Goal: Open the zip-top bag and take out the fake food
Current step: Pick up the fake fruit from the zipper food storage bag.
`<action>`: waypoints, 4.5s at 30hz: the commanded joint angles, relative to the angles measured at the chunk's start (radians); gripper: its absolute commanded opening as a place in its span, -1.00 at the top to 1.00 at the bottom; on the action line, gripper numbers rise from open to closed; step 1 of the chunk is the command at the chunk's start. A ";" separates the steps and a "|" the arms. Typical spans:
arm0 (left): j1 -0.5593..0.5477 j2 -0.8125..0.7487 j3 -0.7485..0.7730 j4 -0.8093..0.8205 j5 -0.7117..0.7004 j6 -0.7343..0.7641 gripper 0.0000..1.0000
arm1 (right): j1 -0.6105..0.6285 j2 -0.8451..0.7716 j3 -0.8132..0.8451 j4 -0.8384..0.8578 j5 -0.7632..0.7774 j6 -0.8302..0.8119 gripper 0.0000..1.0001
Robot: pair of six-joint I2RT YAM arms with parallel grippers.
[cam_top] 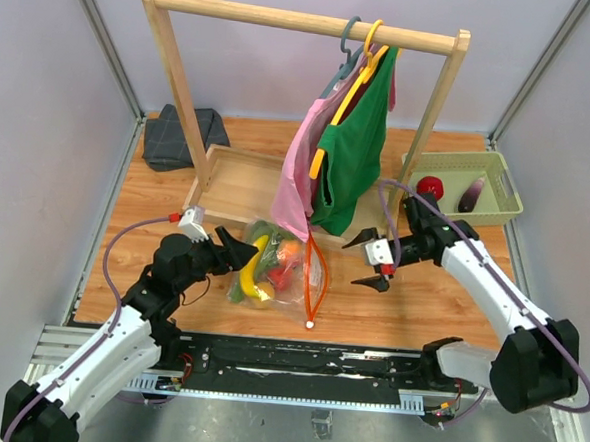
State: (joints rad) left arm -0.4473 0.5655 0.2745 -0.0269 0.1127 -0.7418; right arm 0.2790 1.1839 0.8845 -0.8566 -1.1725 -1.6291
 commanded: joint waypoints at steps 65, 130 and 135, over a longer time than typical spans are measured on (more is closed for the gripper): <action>-0.001 0.151 -0.180 0.218 0.137 0.051 0.42 | 0.652 0.569 0.016 0.870 0.476 0.479 -0.25; -0.004 0.229 0.830 -0.349 -0.247 -0.272 -0.99 | 0.237 0.236 0.217 -0.179 0.119 0.271 0.62; -0.004 0.286 1.025 -0.454 -0.243 -0.302 -0.99 | 0.163 0.189 0.196 -0.139 0.119 0.346 0.62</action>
State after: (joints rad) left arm -0.4477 0.8215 1.1702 -0.3752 -0.1135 -0.9985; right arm 0.4984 1.4166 1.1004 -0.9852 -1.0229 -1.3460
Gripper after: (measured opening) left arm 0.993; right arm 0.569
